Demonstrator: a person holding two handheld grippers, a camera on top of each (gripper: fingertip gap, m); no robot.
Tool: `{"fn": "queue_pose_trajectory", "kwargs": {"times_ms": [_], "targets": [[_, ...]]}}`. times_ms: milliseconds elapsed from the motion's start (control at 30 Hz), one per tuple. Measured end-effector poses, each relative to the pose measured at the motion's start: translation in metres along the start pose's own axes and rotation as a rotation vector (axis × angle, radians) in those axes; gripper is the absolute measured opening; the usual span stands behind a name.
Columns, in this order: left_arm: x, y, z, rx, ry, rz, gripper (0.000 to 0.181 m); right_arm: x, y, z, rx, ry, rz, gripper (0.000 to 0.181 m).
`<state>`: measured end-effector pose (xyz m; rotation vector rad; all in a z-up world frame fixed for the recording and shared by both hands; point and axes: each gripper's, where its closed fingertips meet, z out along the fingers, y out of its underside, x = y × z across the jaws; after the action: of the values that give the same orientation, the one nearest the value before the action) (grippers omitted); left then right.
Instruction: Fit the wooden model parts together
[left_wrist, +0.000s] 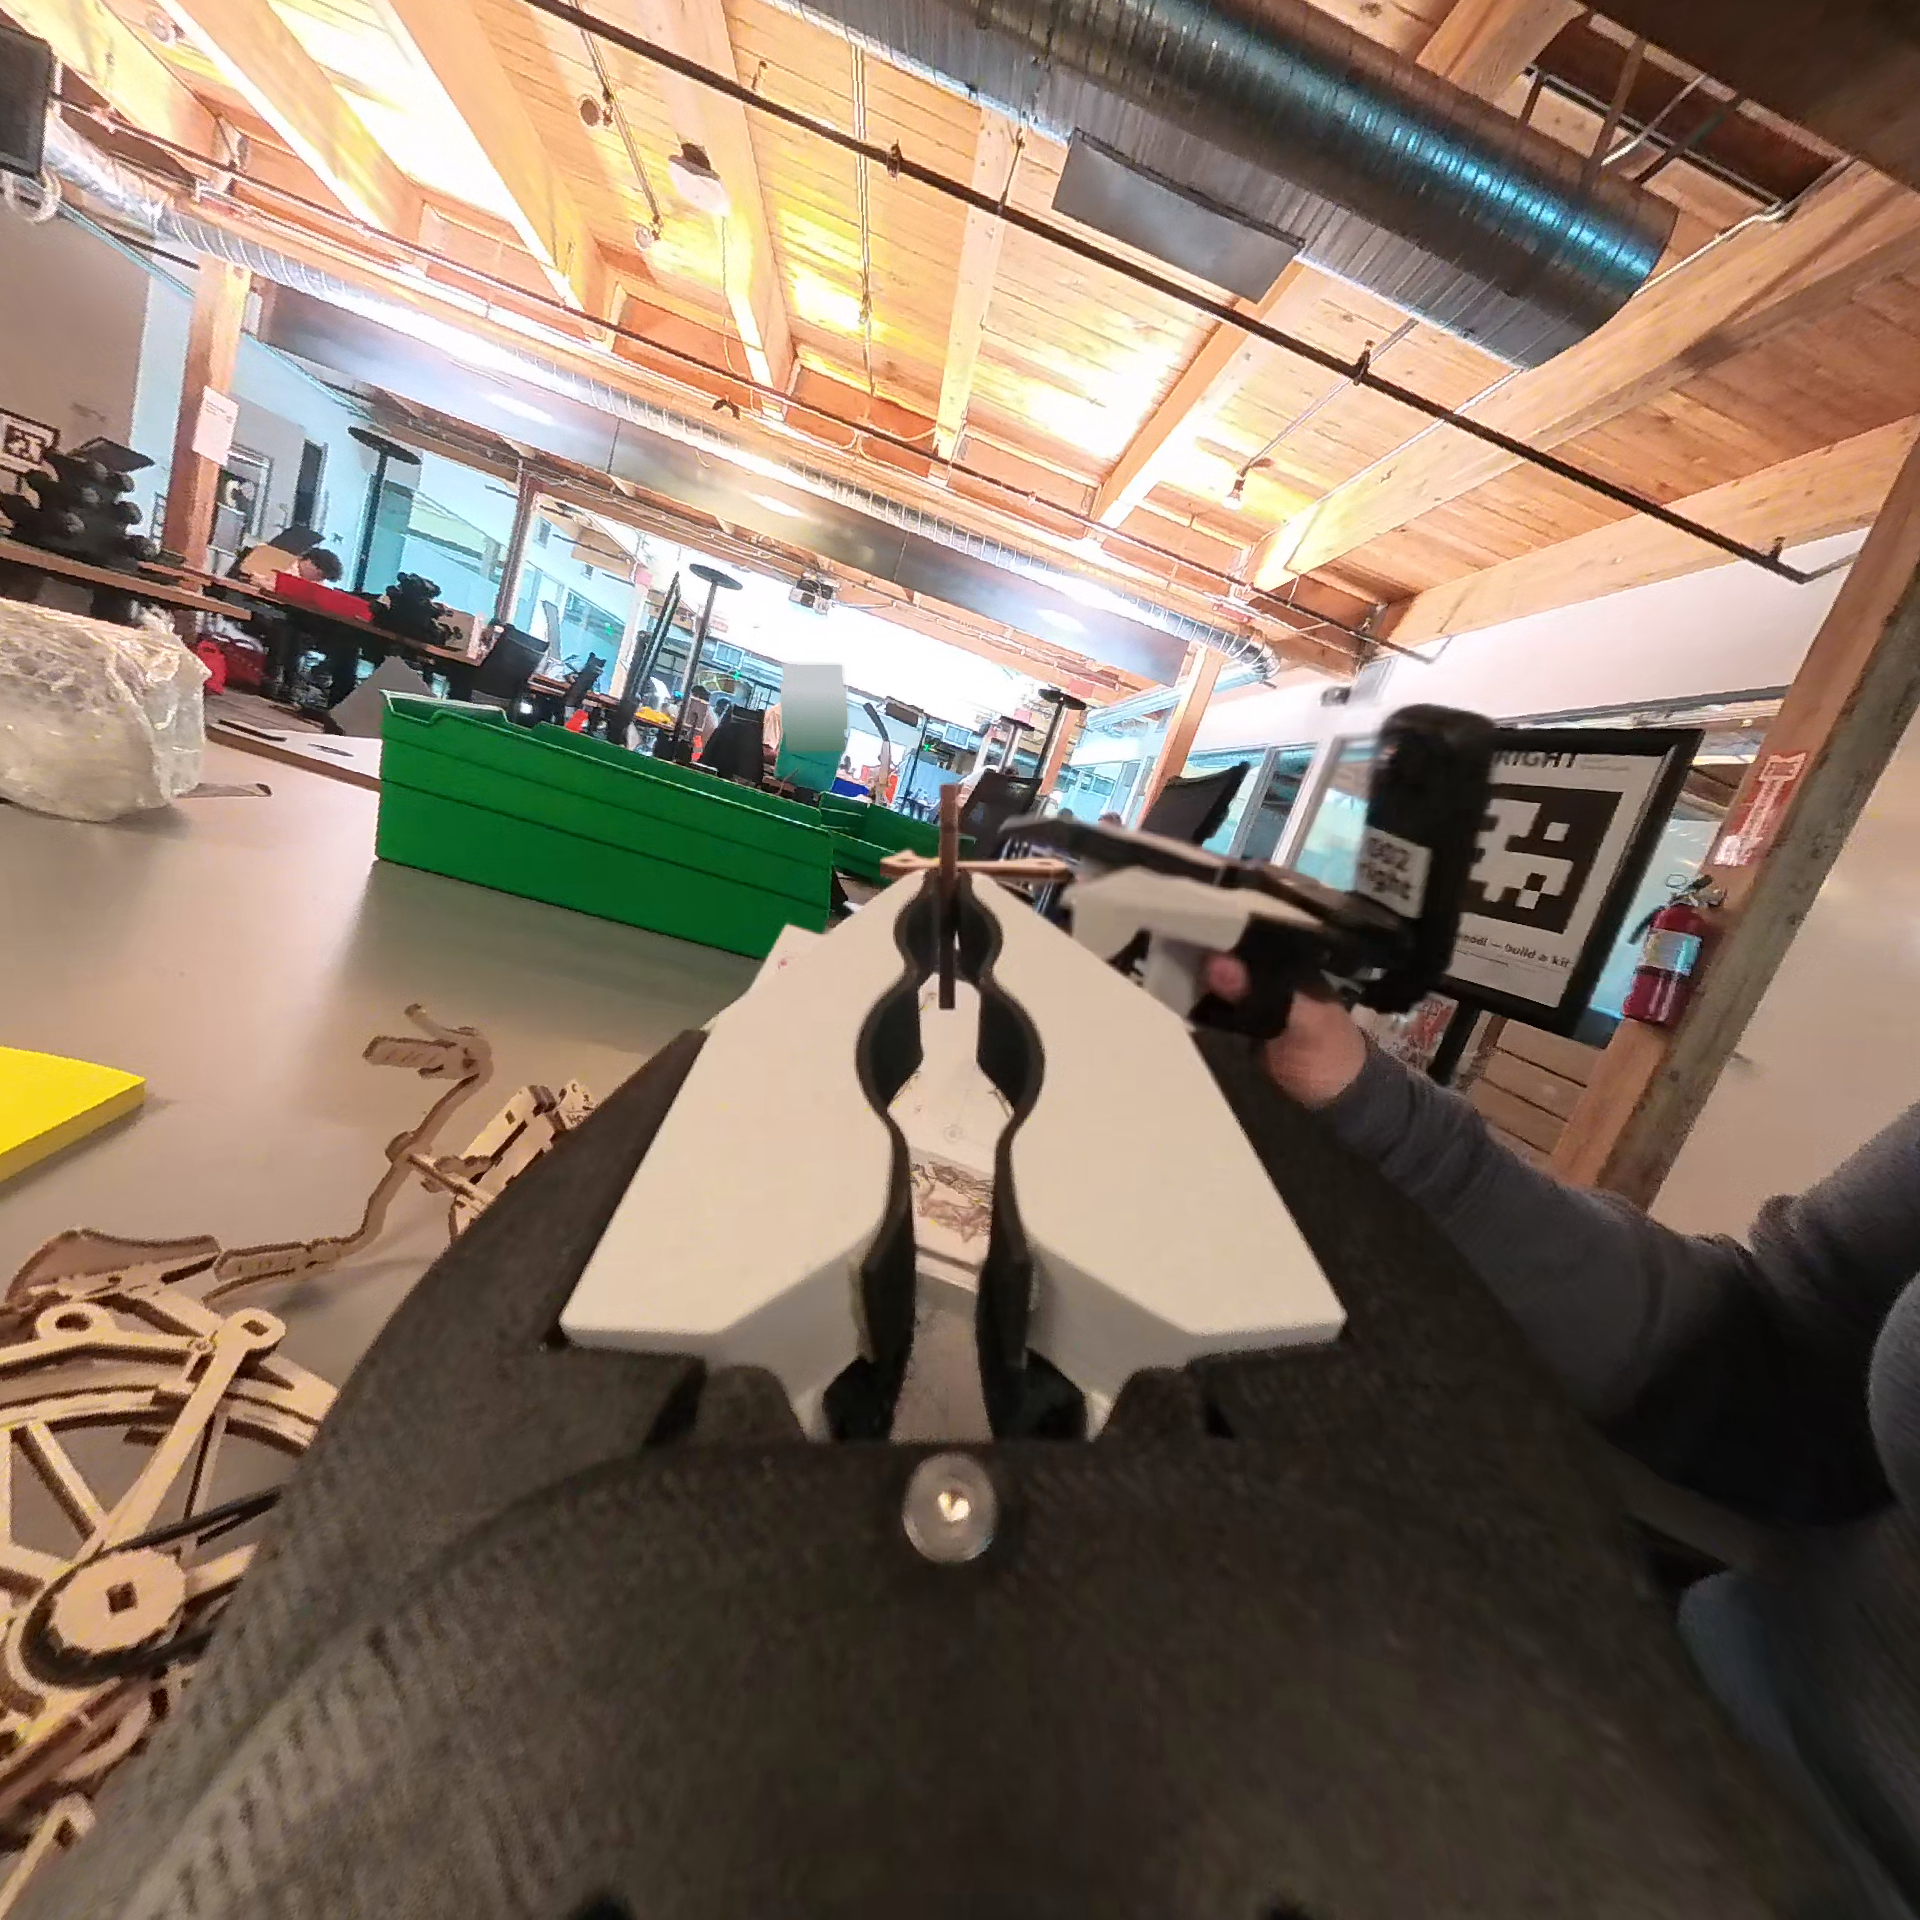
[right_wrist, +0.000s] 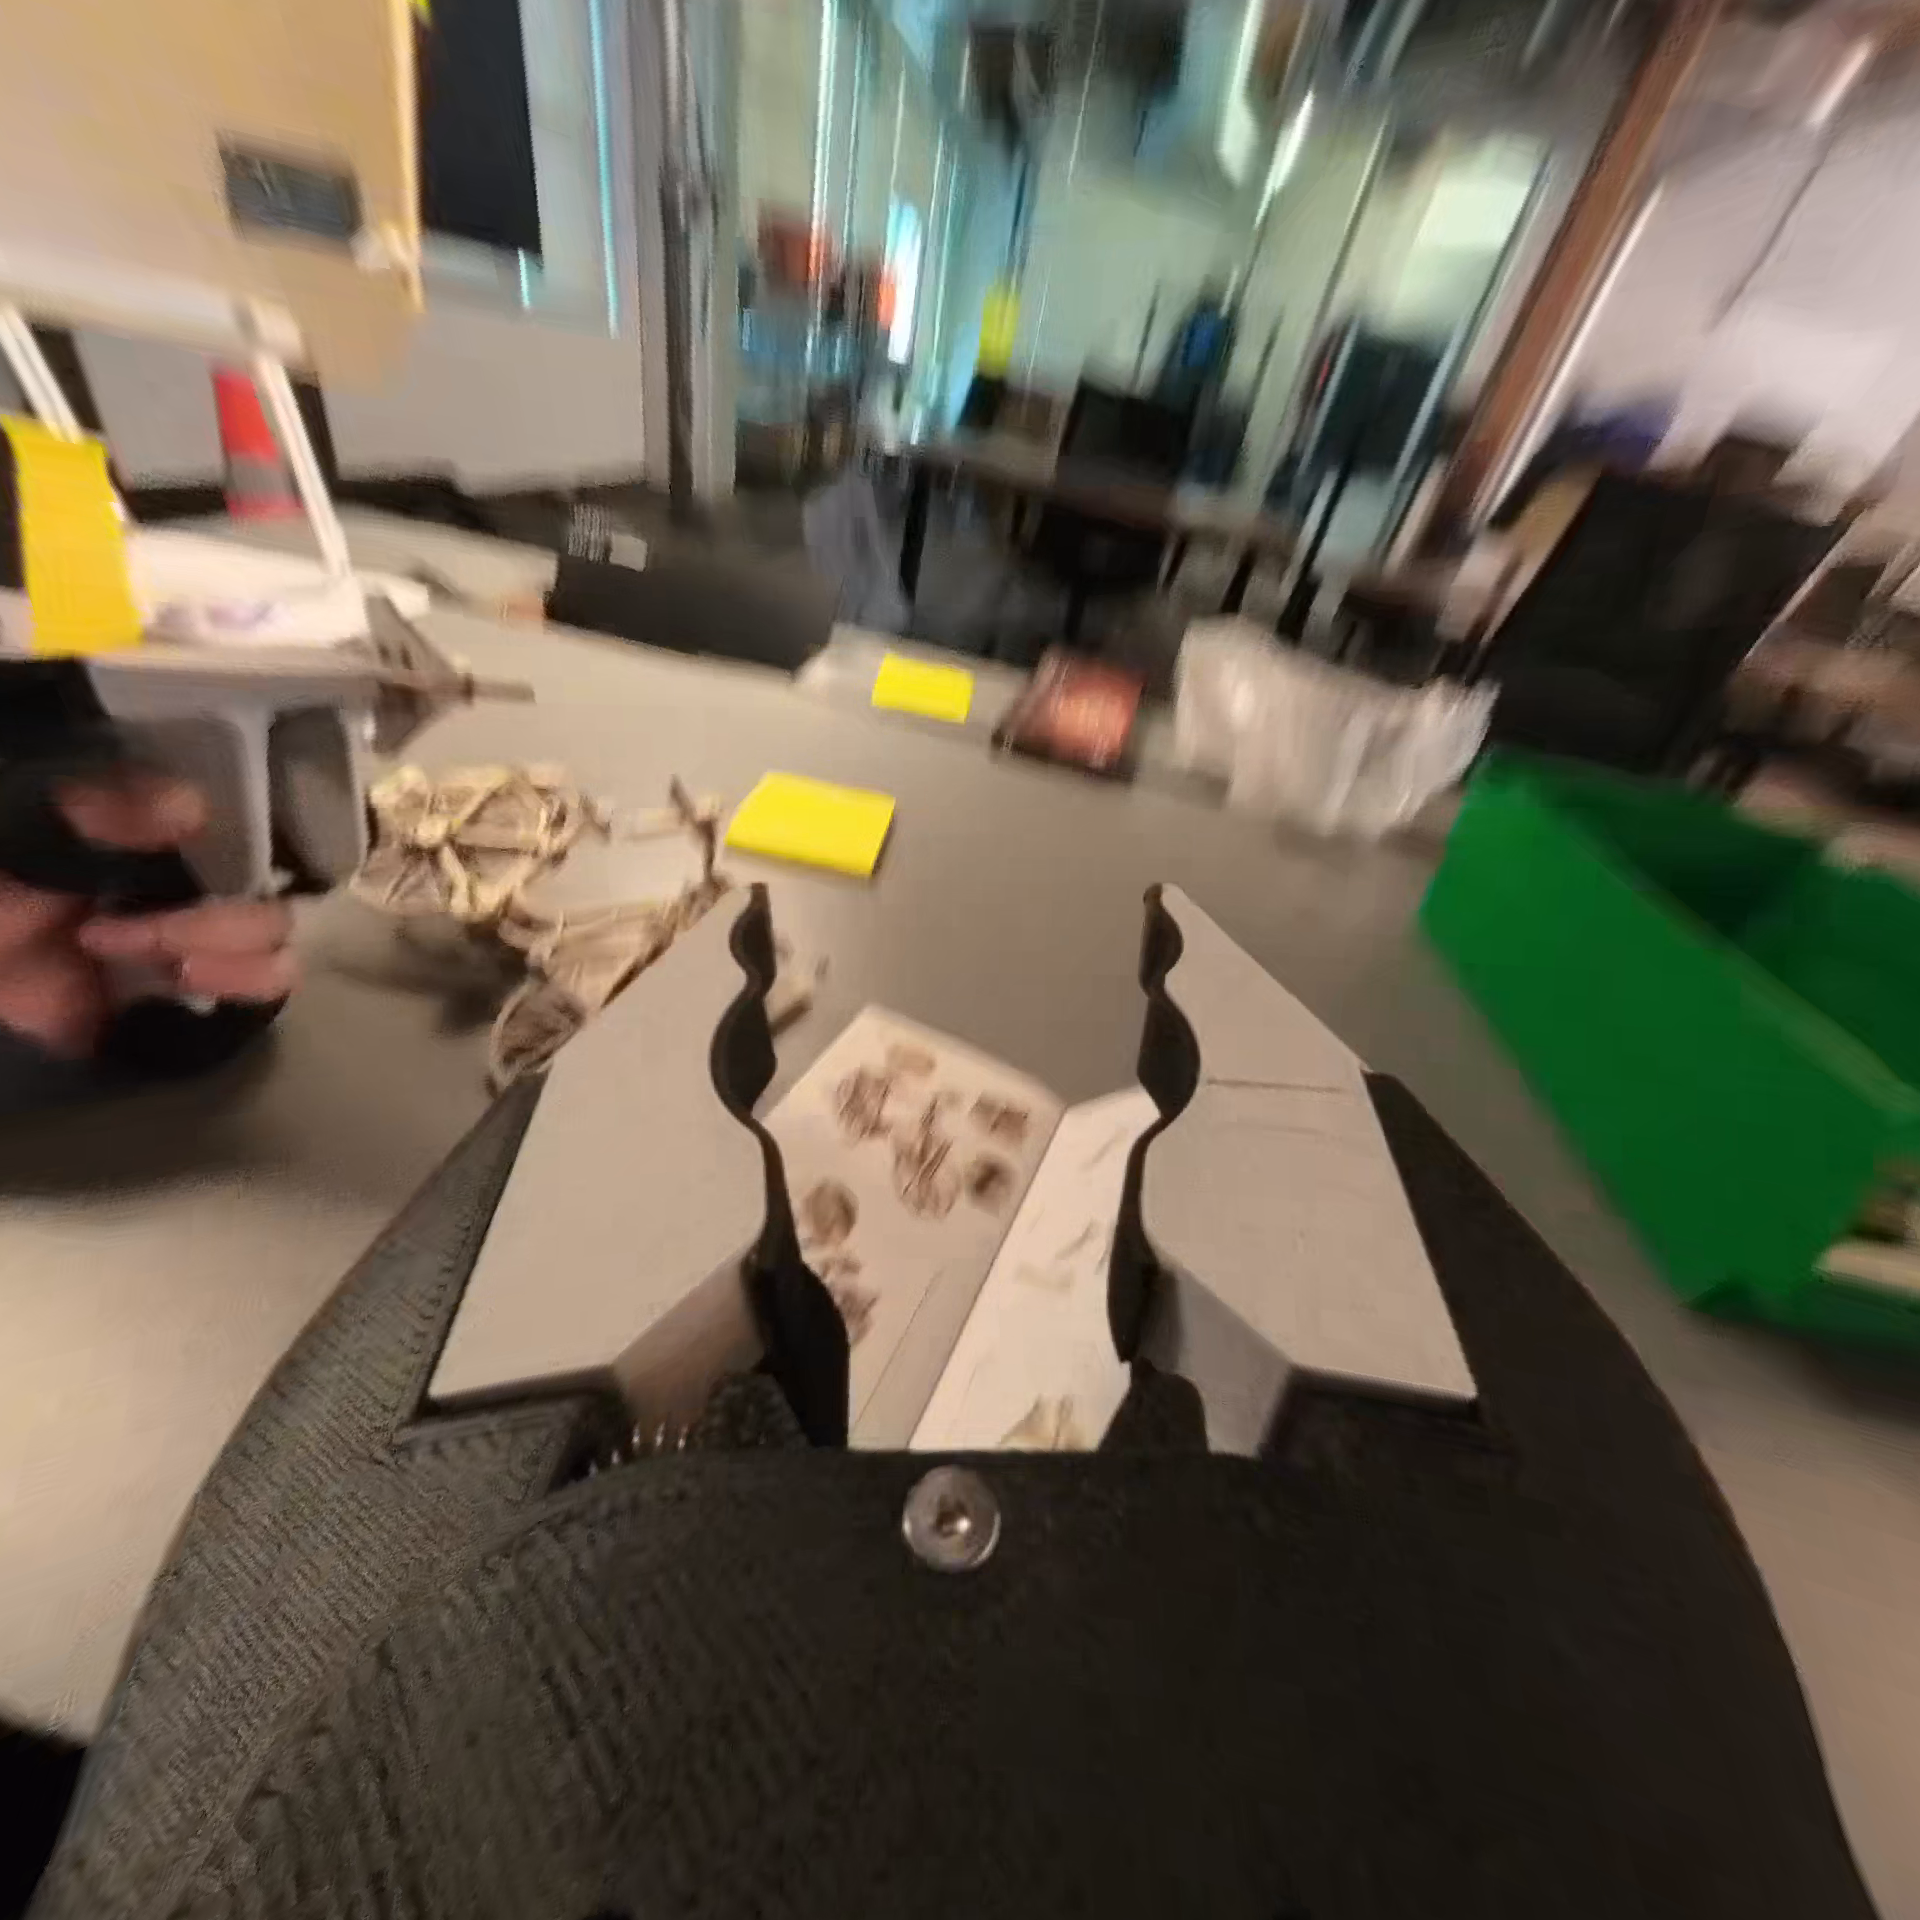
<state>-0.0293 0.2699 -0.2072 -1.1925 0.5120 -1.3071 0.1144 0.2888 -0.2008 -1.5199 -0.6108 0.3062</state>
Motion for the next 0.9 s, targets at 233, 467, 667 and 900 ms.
{"fn": "queue_pose_trajectory", "kwargs": {"times_ms": [233, 467, 667, 900], "targets": [[0.006, 0.01, 0.009, -0.046, -0.022, 0.092, 0.0, 0.0, -0.017, -0.025, 0.252, 0.009, -0.137, 0.053], [0.021, 0.024, 0.03, -0.129, -0.087, 0.261, 0.001, 0.006, 0.085, -0.011, -0.34, -0.112, 0.2, 0.049], [0.027, 0.047, 0.093, -0.297, -0.182, 0.348, 0.001, 0.009, 0.138, -0.019, -0.569, -0.142, 0.278, 0.058], [0.013, 0.105, 0.132, -0.456, -0.181, 0.14, 0.001, 0.011, 0.136, -0.019, -0.487, -0.128, 0.192, 0.054]]}}
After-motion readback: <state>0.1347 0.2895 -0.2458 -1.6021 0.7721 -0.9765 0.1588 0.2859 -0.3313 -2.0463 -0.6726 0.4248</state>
